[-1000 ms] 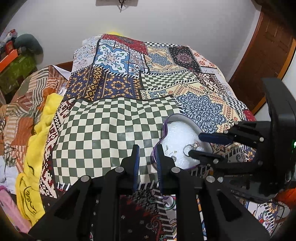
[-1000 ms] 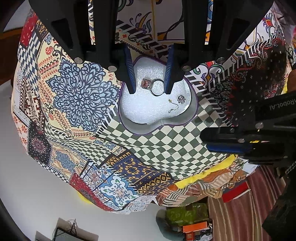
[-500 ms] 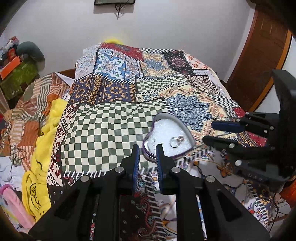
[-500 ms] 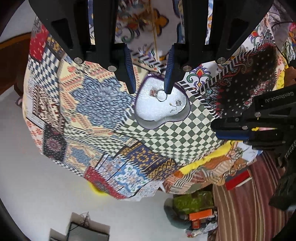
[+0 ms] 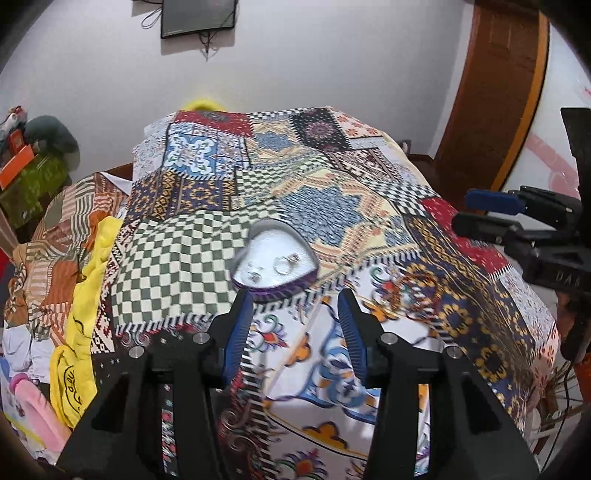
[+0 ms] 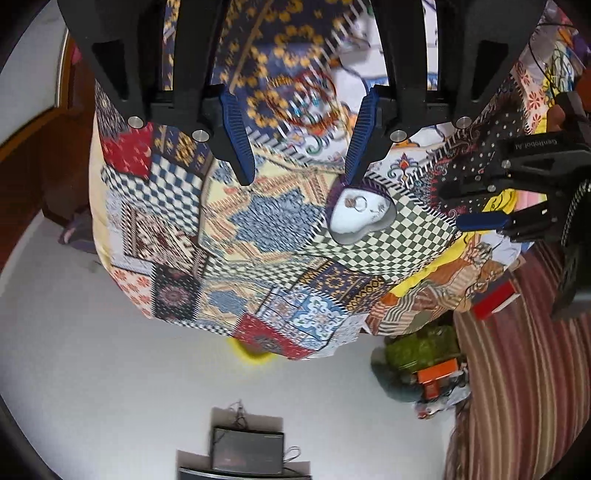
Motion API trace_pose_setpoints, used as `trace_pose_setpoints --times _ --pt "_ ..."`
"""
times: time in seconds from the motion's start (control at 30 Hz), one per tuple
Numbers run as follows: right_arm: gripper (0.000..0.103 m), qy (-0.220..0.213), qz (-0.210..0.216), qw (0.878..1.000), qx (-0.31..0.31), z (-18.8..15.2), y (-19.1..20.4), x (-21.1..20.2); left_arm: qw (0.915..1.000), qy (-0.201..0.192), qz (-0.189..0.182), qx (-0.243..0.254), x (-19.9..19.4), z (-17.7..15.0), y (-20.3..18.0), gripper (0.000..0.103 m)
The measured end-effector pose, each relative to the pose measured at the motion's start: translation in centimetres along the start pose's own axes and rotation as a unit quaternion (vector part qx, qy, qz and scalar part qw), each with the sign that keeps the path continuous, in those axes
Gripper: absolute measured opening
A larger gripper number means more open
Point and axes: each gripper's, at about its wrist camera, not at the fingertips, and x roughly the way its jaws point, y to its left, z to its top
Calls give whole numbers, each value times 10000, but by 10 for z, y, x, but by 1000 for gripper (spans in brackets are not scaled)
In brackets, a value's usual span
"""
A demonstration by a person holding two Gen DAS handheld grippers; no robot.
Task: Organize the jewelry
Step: 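Move both grippers toward the loose jewelry beside the tin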
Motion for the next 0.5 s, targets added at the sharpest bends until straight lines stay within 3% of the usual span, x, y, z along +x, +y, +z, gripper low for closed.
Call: trace_pose_setpoints --times 0.5 --pt "47 365 -266 9985 311 -70 -31 -5 9981 512 -321 125 26 -38 -48 47"
